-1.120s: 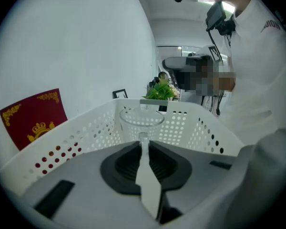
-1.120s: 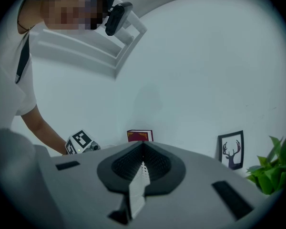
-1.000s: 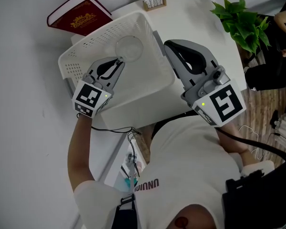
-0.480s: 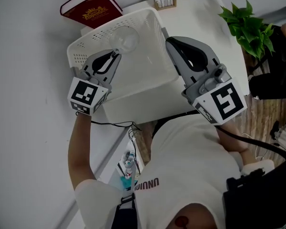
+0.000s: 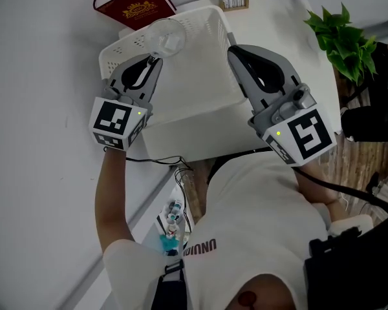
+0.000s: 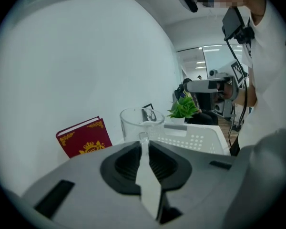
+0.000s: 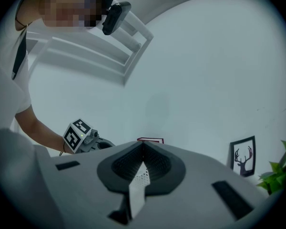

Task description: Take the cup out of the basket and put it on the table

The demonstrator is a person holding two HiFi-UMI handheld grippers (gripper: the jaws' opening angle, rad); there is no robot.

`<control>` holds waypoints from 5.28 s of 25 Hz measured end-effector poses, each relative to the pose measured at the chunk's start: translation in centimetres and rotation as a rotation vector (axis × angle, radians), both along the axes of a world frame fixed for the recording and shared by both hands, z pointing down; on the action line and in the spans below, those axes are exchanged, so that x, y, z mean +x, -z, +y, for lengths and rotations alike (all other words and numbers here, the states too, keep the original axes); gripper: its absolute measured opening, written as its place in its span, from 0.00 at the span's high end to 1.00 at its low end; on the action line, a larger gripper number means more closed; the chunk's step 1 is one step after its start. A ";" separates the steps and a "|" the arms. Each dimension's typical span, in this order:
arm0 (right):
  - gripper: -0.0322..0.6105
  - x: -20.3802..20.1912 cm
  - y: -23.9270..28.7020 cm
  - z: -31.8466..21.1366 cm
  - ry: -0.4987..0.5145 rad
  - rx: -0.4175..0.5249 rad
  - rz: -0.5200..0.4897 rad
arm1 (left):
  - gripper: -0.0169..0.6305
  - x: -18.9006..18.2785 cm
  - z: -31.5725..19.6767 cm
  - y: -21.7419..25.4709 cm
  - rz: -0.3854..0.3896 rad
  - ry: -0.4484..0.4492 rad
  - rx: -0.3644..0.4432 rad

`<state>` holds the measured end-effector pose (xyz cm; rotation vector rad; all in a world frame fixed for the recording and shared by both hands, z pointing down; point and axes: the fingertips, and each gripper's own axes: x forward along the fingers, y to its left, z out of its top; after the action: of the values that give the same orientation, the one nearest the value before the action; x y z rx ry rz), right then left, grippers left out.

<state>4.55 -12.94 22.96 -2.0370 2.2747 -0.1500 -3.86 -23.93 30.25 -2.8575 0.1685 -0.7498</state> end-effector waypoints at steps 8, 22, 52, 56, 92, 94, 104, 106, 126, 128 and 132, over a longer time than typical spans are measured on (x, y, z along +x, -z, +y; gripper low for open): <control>0.92 -0.5 0.4 -0.1 0.016 0.009 -0.009 | 0.91 0.2 0.4 2.1 0.053 0.065 0.014; 0.92 -1.2 0.7 -1.1 0.053 0.028 -0.016 | 0.91 -0.1 1.4 4.9 0.121 0.121 0.028; 0.92 -2.8 0.9 -0.5 0.168 0.052 -0.023 | 0.91 -2.9 5.9 8.7 0.251 0.323 0.089; 0.92 -3.1 0.8 0.0 0.201 0.051 -0.022 | 0.91 -3.5 6.8 8.9 0.260 0.375 0.094; 0.92 -6.8 0.8 3.1 0.414 0.077 -0.049 | 0.91 -10.0 13.8 8.9 0.314 0.762 0.151; 0.92 -7.0 0.8 3.2 0.423 0.077 -0.050 | 0.91 -10.5 14.1 8.7 0.323 0.784 0.147; 0.92 -7.8 0.2 3.9 0.470 0.071 -0.058 | 0.91 -12.3 16.3 7.7 0.351 0.893 0.147; 0.92 -8.2 0.2 4.0 0.487 0.072 -0.059 | 0.91 -12.8 16.7 7.4 0.351 0.922 0.149; 0.92 -10.0 -1.5 5.3 0.594 0.033 -0.033 | 0.91 -15.6 19.3 2.7 0.335 1.100 0.098; 0.92 -10.4 -1.6 5.5 0.607 0.031 -0.032 | 0.91 -15.8 19.5 2.1 0.331 1.111 0.088; 0.92 -10.9 -1.8 5.7 0.627 0.022 -0.028 | 0.91 -16.0 19.8 0.7 0.318 1.123 0.069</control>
<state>-6.34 -7.21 24.79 -1.2317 2.7910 -0.1860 -19.84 -4.09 29.54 -2.5929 1.8601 -0.3614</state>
